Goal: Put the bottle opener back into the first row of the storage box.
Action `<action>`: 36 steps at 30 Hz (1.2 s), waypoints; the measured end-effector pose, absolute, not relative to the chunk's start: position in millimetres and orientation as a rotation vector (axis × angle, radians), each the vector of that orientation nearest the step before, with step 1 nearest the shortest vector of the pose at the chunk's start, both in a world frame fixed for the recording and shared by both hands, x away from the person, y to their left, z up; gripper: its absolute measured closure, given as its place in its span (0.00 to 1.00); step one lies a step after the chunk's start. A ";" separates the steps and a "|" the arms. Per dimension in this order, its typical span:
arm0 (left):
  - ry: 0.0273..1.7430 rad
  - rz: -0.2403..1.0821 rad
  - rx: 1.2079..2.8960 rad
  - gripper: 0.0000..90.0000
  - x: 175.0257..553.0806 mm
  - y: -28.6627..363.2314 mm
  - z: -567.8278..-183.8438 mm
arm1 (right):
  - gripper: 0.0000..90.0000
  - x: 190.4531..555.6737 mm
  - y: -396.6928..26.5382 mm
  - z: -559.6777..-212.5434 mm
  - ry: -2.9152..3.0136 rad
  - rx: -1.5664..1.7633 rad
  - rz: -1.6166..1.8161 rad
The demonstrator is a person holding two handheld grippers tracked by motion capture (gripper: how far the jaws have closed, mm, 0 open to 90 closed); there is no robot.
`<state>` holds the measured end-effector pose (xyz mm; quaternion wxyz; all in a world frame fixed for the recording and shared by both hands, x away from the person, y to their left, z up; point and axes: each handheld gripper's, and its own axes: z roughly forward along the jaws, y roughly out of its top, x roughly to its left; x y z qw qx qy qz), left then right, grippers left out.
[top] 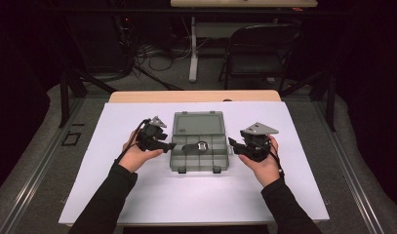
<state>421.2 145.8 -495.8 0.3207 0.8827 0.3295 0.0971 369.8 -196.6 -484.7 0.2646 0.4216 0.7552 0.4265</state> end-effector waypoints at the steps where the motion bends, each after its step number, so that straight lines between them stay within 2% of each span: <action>1: 0.860 0.262 2.324 0.50 419.8 145.1 -496.9 | 0.51 371.2 -195.3 -483.6 2.046 1.143 1.148; 8: 0.846 0.234 2.351 0.51 408.0 138.7 -507.0 | 0.52 381.5 -190.0 -481.2 2.078 1.162 1.102; 23: 0.928 0.198 2.373 0.49 400.9 132.2 -521.3 | 0.49 386.4 -186.5 -482.2 2.080 1.167 1.103; 36: 1.002 0.163 2.418 0.52 399.3 123.2 -537.4 | 0.48 392.6 -186.5 -486.5 2.083 1.182 1.110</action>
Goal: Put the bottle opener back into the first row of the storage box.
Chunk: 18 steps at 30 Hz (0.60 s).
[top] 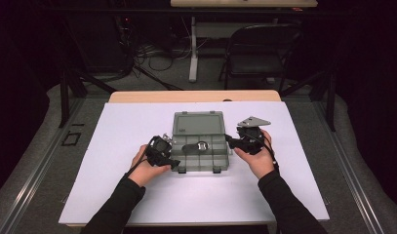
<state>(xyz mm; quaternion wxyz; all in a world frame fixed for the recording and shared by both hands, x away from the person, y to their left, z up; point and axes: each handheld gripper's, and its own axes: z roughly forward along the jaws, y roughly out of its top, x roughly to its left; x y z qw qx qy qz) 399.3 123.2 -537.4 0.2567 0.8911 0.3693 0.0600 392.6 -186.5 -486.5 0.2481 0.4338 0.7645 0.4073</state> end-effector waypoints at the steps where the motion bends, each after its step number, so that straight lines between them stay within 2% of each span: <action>1: 1.005 0.162 2.417 0.53 399.2 123.2 -537.4 | 0.48 393.0 -186.3 -486.9 2.085 1.181 1.109; 18: 1.037 0.176 2.401 0.56 395.3 122.8 -537.3 | 0.48 402.8 -183.7 -492.3 2.098 1.202 1.091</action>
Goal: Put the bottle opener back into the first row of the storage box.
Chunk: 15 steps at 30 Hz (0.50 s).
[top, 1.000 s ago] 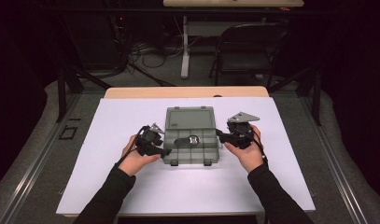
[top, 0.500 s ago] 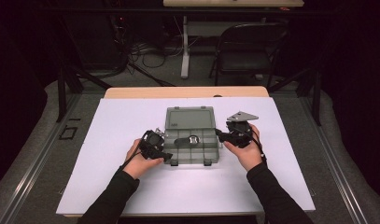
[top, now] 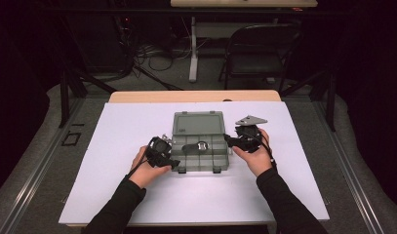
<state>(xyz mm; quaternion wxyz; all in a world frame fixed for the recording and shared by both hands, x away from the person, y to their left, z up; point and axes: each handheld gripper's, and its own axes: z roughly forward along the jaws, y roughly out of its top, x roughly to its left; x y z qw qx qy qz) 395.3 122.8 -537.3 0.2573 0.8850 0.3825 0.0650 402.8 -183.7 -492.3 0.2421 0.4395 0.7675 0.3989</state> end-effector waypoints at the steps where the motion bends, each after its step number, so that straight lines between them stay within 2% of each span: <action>1: 1.038 0.176 2.400 0.56 395.3 122.8 -537.3 | 0.48 403.3 -183.7 -491.8 2.097 1.202 1.090; 8: 1.041 0.184 2.401 0.57 393.3 121.4 -536.9 | 0.48 409.4 -183.0 -488.8 2.098 1.210 1.085; 15: 1.045 0.131 2.385 0.55 395.5 124.2 -538.8 | 0.48 416.0 -175.3 -484.4 2.109 1.194 1.063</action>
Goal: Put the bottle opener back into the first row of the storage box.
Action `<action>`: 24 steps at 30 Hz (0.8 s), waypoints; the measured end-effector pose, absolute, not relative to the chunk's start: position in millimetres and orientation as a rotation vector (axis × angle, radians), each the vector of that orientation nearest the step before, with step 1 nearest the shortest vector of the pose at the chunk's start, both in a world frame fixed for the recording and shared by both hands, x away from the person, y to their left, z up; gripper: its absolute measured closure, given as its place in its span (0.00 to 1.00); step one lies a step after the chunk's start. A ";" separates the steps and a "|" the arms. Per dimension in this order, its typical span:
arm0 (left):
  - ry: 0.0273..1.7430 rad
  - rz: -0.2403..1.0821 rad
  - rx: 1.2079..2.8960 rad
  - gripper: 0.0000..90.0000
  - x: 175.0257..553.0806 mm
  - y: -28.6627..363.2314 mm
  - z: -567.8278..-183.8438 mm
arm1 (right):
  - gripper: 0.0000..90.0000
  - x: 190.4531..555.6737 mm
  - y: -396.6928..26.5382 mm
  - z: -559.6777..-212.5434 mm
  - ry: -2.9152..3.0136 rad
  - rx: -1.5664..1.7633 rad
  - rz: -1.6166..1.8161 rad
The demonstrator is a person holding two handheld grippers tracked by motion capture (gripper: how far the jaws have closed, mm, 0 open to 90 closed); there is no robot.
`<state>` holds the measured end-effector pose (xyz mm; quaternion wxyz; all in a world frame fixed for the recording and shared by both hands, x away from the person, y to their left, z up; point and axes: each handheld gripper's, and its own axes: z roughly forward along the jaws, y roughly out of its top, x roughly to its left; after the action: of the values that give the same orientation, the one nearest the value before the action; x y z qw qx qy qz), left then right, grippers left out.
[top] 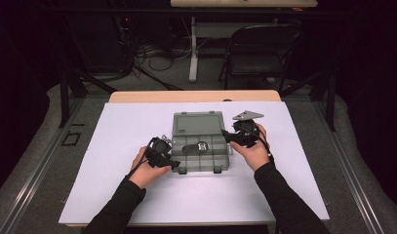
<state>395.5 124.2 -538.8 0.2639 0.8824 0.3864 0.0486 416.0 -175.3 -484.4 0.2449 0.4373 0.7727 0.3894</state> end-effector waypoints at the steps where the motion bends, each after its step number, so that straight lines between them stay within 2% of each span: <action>1: 1.044 0.131 2.384 0.55 395.5 124.2 -539.0 | 0.48 417.1 -173.9 -483.5 2.110 1.189 1.061; 24: 1.092 0.138 2.376 0.60 397.7 123.1 -540.2 | 0.49 468.3 -147.6 -490.5 2.152 1.302 0.996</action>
<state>397.7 123.1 -540.2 0.2585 0.8765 0.4029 0.0511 468.3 -147.6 -490.5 0.2162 0.4700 0.7767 0.3594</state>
